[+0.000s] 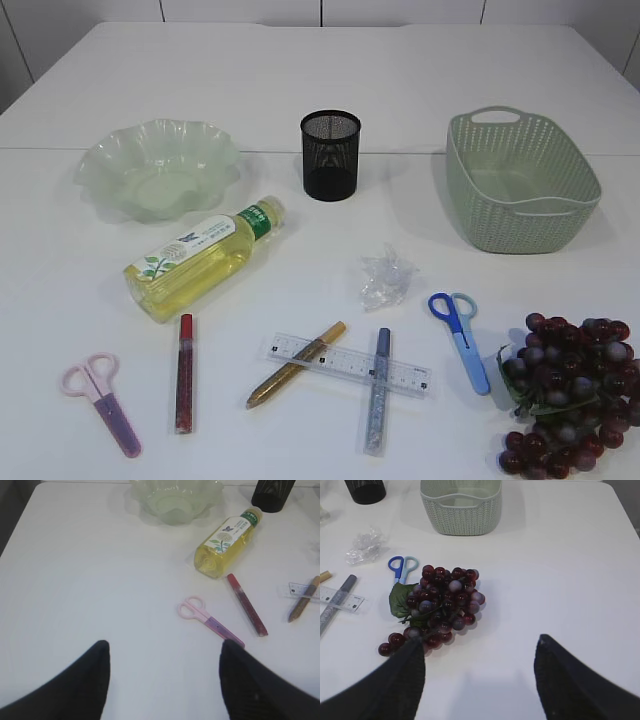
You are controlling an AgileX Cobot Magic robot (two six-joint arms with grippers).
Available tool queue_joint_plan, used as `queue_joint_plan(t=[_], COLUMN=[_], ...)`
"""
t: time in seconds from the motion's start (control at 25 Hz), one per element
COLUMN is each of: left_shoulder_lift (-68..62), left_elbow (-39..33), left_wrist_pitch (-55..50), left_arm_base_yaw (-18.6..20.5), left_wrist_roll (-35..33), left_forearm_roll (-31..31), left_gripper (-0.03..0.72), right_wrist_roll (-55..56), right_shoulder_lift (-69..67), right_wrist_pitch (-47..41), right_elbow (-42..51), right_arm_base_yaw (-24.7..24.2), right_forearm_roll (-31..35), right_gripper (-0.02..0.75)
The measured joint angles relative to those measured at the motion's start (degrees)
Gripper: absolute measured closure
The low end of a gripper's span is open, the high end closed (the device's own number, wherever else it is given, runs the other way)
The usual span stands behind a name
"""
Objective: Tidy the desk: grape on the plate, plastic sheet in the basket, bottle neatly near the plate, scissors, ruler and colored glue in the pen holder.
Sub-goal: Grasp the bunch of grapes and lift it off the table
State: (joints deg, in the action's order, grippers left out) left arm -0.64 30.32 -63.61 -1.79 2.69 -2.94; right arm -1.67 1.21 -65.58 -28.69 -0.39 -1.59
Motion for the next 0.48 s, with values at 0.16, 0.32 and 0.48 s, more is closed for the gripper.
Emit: queue_joint_plan(t=[0.16,0.32,0.48], left_shoulder_lift=[0.00,0.00,0.00], left_elbow=[0.00,0.00,0.00], left_wrist_pitch=[0.00,0.00,0.00], left_arm_base_yaw=[0.00,0.00,0.00], left_wrist_roll=[0.00,0.00,0.00], left_forearm_roll=[0.00,0.00,0.00], left_gripper=[0.190,0.190,0.190], right_wrist_roll=[0.00,0.00,0.00], right_shoulder_lift=[0.00,0.00,0.00], right_wrist_pitch=[0.00,0.00,0.00], right_elbow=[0.00,0.00,0.00], right_arm_base_yaw=[0.00,0.00,0.00], right_forearm_roll=[0.00,0.00,0.00], right_gripper=[0.207,0.207,0.207])
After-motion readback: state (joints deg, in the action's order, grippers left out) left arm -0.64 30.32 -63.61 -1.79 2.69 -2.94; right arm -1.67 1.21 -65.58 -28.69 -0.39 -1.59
